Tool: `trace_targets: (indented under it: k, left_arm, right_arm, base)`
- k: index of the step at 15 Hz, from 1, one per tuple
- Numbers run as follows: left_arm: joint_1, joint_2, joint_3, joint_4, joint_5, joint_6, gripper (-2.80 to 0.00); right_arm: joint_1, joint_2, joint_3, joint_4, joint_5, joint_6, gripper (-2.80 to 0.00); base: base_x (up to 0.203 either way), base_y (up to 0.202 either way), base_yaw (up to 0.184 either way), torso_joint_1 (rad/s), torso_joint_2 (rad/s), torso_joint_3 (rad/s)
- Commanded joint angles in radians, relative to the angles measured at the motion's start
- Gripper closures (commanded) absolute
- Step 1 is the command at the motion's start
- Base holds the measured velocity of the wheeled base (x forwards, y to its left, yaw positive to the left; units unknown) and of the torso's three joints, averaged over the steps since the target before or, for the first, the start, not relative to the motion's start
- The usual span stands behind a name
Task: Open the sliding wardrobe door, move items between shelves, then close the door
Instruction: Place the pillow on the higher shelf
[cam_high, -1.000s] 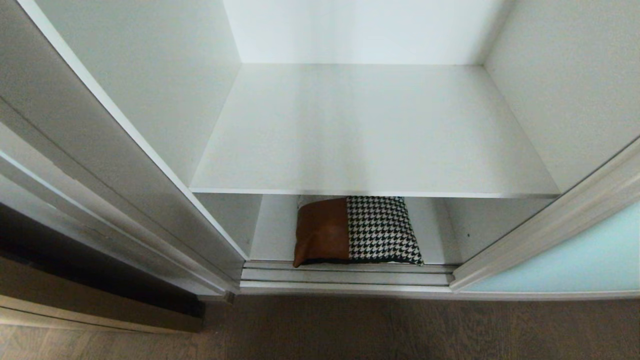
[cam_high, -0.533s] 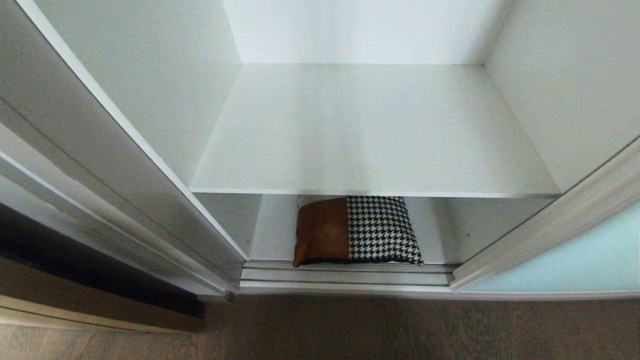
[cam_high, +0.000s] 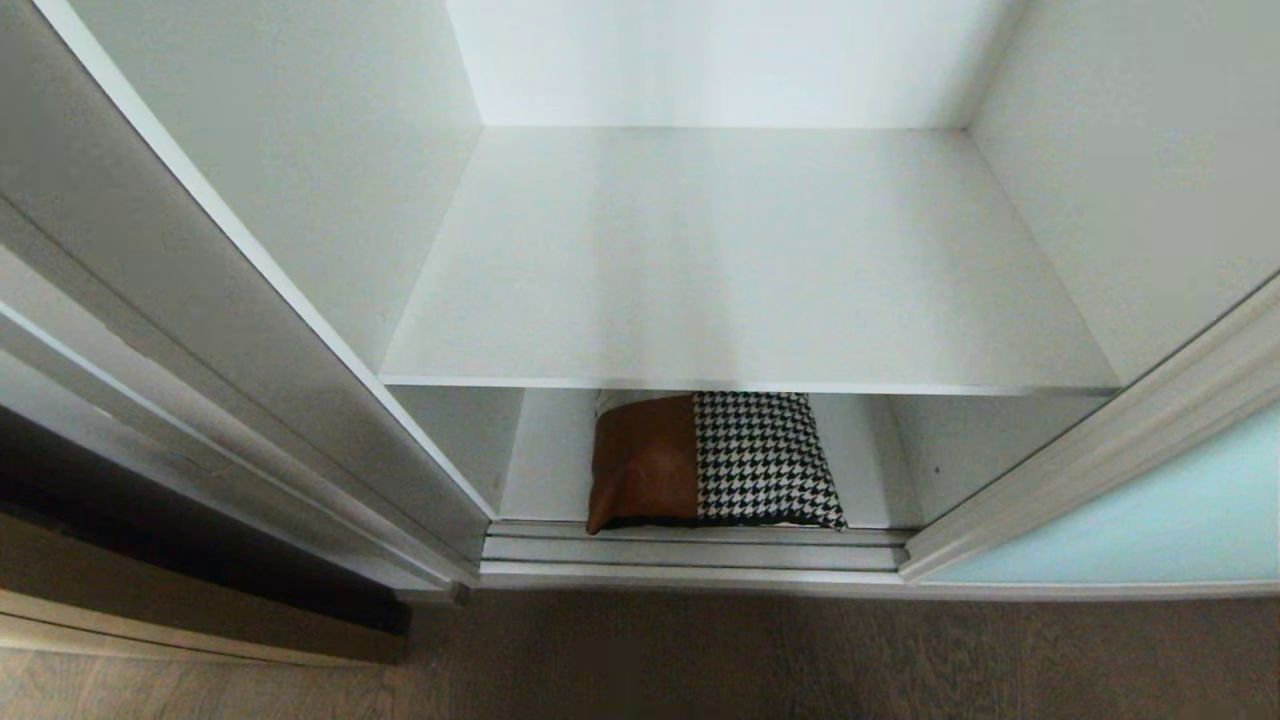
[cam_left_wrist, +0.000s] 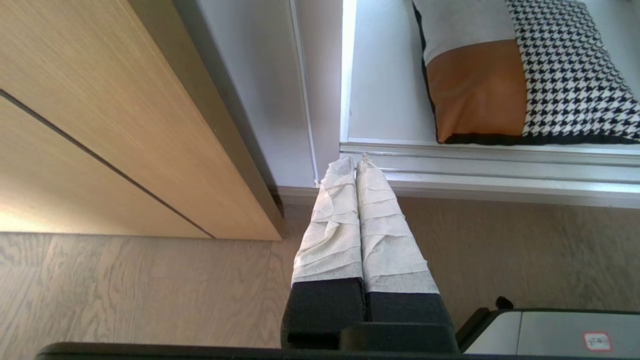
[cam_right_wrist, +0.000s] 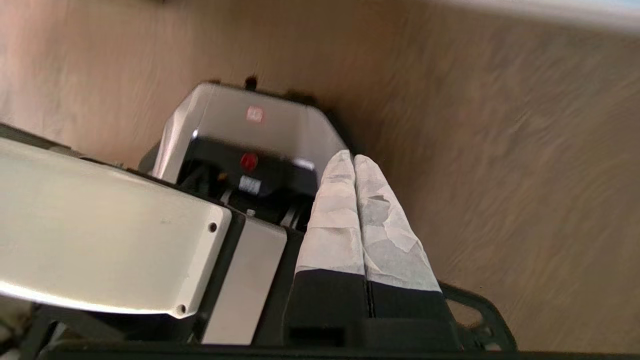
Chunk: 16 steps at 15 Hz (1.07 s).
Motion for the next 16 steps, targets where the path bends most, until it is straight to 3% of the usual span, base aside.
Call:
trace_targets:
  k: [1, 6, 16]
  left_arm:
    - [0.000, 0.000, 0.002, 0.000, 0.000, 0.000, 0.00]
    - [0.000, 0.000, 0.002, 0.000, 0.000, 0.000, 0.00]
    - [0.000, 0.000, 0.002, 0.000, 0.000, 0.000, 0.00]
  right_arm:
    - [0.005, 0.214, 0.051, -0.123, 0.015, -0.002, 0.00]
    - [0.027, 0.551, 0.158, -0.564, 0.031, -0.010, 0.00]
    - [0.058, 1.193, 0.183, -1.245, 0.028, -0.011, 0.00]
  base:
    - [0.000, 0.000, 0.000, 0.000, 0.00, 0.000]
    - [0.000, 0.000, 0.000, 0.000, 0.00, 0.000]
    - [0.000, 0.000, 0.000, 0.000, 0.00, 0.000]
